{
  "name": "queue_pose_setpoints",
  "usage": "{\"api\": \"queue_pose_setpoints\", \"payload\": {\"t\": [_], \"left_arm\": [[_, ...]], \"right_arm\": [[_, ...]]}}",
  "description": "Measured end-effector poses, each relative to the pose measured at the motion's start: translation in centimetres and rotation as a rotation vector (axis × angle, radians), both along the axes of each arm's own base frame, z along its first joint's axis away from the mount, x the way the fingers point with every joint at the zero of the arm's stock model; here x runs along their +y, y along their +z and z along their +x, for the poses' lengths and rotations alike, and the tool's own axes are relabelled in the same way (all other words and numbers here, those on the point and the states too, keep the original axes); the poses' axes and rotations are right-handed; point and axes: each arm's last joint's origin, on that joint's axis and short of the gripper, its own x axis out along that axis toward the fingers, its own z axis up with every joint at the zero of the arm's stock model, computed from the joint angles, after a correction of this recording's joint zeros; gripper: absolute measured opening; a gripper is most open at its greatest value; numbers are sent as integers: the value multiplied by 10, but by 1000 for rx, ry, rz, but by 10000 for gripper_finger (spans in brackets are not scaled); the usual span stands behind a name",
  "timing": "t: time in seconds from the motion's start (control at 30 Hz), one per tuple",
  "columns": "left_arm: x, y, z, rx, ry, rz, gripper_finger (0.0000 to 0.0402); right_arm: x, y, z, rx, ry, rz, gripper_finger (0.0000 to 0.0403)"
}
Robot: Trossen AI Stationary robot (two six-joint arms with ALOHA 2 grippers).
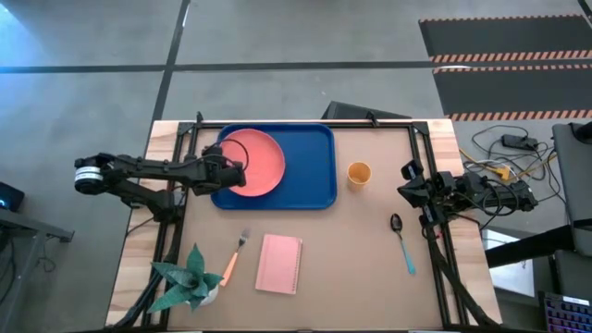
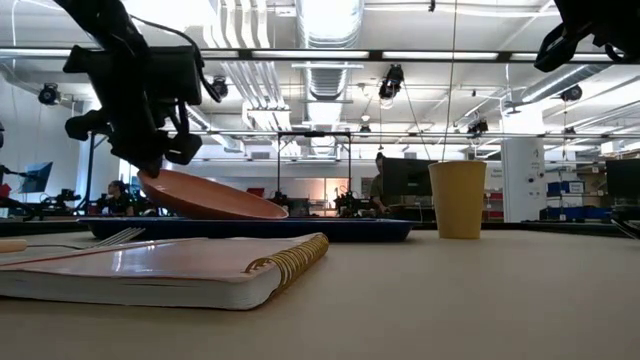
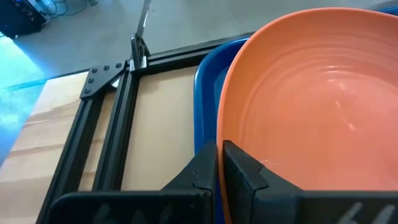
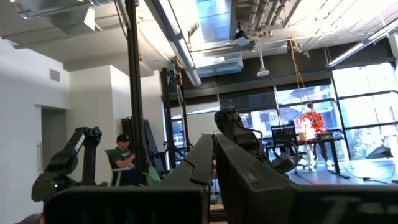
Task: Pick and place plate/cup/fork/spoon on tray
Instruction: Put the pink plate on the blue tray, then put the light blue spoon to the right of the pink plate on the blue tray
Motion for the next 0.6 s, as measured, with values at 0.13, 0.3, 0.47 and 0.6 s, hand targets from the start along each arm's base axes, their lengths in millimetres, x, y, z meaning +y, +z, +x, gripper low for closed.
{"api": "queue_pose_setpoints", "payload": {"t": [0.13,0.3,0.47,0.6], "left_arm": [[0,-1,0,0,2,-1,1],[0,-1,0,2,2,-3,25],[0,-1,0,0,1,-8,54],[0,-1,0,-5,-1,-21,65]], "right_arm": [[0,0,0,0,0,0,9],[0,1,0,-3,0,1,9],[0,1,0,-1,5,8,9],[0,1,0,-2,5,9,9]]}}
